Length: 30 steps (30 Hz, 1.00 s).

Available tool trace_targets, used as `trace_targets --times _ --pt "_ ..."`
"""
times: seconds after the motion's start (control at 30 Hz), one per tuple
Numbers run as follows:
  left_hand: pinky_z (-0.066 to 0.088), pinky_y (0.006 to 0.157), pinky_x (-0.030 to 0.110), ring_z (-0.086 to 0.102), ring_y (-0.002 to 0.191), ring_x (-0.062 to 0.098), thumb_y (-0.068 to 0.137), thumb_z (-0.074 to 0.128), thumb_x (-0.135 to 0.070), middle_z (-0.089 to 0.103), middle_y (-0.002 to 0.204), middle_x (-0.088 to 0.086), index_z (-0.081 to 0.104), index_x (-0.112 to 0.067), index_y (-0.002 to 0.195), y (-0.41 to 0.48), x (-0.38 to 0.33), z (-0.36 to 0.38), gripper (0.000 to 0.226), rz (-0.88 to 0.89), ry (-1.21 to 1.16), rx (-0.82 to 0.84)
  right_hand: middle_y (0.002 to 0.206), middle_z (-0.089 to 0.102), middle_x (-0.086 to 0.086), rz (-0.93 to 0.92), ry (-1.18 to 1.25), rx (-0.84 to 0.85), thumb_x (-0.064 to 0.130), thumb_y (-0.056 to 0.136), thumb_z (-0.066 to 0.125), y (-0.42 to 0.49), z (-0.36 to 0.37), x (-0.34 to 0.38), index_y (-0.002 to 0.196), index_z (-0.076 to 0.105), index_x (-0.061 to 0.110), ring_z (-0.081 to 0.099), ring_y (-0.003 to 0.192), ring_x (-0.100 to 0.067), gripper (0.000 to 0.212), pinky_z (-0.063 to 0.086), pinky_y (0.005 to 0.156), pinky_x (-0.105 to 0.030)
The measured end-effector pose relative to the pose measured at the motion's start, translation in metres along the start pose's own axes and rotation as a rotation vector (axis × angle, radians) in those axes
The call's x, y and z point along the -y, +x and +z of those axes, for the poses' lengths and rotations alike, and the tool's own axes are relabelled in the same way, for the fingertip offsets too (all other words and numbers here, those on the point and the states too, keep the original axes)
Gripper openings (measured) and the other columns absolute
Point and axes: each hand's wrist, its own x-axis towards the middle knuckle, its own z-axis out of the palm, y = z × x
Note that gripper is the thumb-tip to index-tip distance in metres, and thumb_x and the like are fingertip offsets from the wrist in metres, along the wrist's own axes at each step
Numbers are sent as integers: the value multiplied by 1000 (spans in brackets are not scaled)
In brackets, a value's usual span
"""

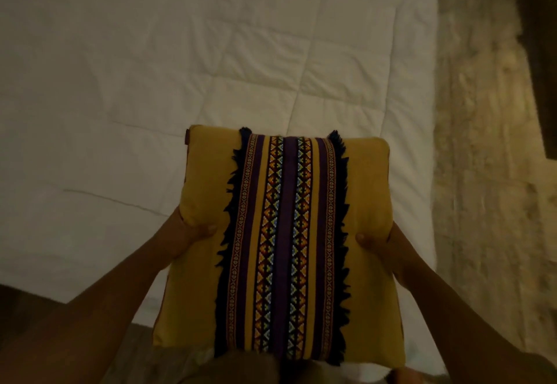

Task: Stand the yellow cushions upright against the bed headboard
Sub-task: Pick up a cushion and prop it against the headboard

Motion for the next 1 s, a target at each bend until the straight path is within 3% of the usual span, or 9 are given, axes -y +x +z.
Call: trace_targets --times 0.17,0.33,0.47,0.57,0.67,0.73,0.83,0.97,1.0 --pt "56 92 51 69 106 23 64 84 -35 69 121 3 54 -29 134 -61 -25 -21 76 120 -49 -86 127 66 -6 -127 -88 53 37 68 85 -24 15 66 144 43 27 67 111 -32 88 55 92 -58" --pt "60 79 43 71 101 25 57 87 -41 73 113 1 57 -30 131 -123 -28 -65 80 209 -100 -233 126 66 -6 -238 -153 138 34 67 86 -46 61 113 144 43 27 69 106 -29 88 61 80 -46" --pt "59 85 48 72 99 20 63 86 -36 73 115 1 58 -29 131 -177 -15 -111 74 270 -123 -363 126 66 -5 -318 -211 246 33 69 85 -59 121 141 144 43 27 69 107 -29 87 61 83 -49" --pt "56 89 49 68 107 23 68 87 -36 68 123 2 54 -28 136 -222 6 -150 76 298 -163 -470 122 68 -2 -353 -245 342 31 69 86 -71 181 161 140 47 29 72 100 -23 81 62 67 -35" --pt "57 86 47 69 102 21 52 91 -52 70 116 -1 55 -26 135 -268 41 -194 94 286 -263 -550 115 72 3 -382 -289 441 33 64 89 -89 249 176 127 55 39 75 92 -18 72 61 63 -31" --pt "58 79 41 72 98 17 54 91 -49 73 112 -5 58 -40 127 -298 69 -224 81 273 -336 -608 111 74 4 -405 -327 495 34 61 90 -103 298 180 120 57 43 75 90 -17 68 61 62 -31" --pt "57 79 38 72 95 10 68 85 -35 73 110 -14 59 -57 113 -350 117 -268 56 277 -400 -693 115 71 2 -451 -403 559 36 63 88 -128 380 177 129 54 36 73 95 -21 74 62 67 -36" --pt "59 74 32 72 91 8 69 82 -29 75 103 -14 54 -44 123 -420 164 -322 64 277 -444 -793 117 69 0 -493 -485 657 38 62 85 -163 488 162 130 52 32 70 101 -26 76 60 81 -48" --pt "58 78 36 71 95 12 71 82 -26 72 108 -12 51 -39 129 -436 174 -336 68 271 -469 -827 117 69 0 -497 -489 688 37 63 85 -171 515 159 128 54 33 71 101 -26 73 60 81 -48"
